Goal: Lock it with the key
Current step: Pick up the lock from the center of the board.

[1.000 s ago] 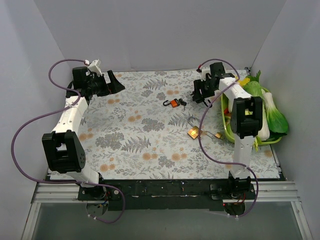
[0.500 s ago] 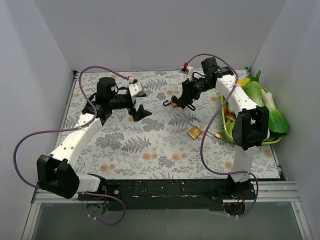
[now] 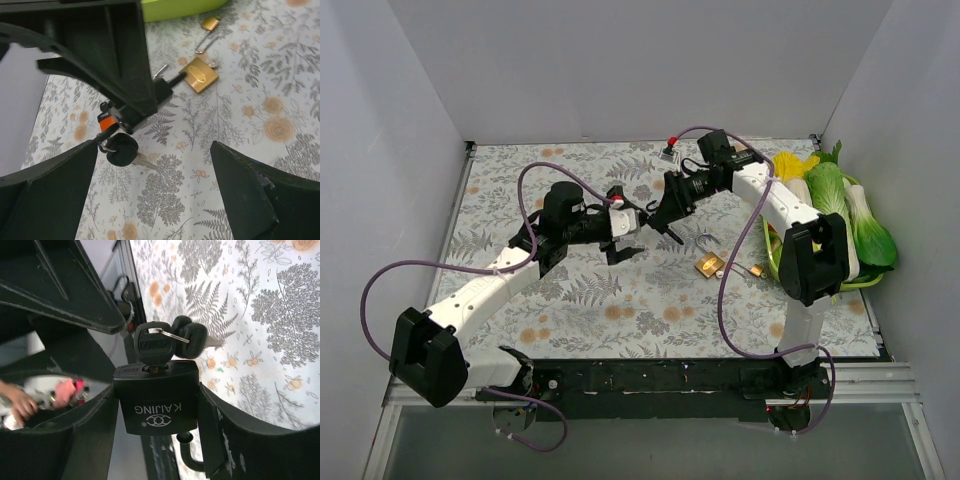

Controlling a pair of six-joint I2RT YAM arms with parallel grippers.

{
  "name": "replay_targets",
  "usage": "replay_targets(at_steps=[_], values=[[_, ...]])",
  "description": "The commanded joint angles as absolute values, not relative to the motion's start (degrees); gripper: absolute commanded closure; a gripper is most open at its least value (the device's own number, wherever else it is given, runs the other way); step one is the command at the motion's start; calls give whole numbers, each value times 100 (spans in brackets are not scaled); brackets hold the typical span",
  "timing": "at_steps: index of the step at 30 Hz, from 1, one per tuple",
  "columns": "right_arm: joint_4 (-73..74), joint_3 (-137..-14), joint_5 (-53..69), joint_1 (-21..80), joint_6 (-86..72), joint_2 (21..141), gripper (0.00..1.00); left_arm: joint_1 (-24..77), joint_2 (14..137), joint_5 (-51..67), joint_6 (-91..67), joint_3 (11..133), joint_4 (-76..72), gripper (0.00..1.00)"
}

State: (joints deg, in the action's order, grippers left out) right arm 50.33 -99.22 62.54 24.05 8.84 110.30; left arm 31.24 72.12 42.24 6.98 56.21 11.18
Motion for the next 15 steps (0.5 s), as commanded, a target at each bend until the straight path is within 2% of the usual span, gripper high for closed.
replay_targets(at_steps=[1,4,9,15], values=[[2326,-9248,6804,2224,-2201,10460,99,3103,6952,3140,-1235,5502,-508,2],[820,-8606,6145,2048,-3755,10170,99,3111,6821,2428,-2808,5301,-1246,2],[1598,-8973,4417,2021,-3727,10063,99,3111,7074,1399,-5180,5457,-1319,6],[1864,-9510,2858,2092,-4148,9976,99,3155,7417,1345,-6810,5642,-1266,10]])
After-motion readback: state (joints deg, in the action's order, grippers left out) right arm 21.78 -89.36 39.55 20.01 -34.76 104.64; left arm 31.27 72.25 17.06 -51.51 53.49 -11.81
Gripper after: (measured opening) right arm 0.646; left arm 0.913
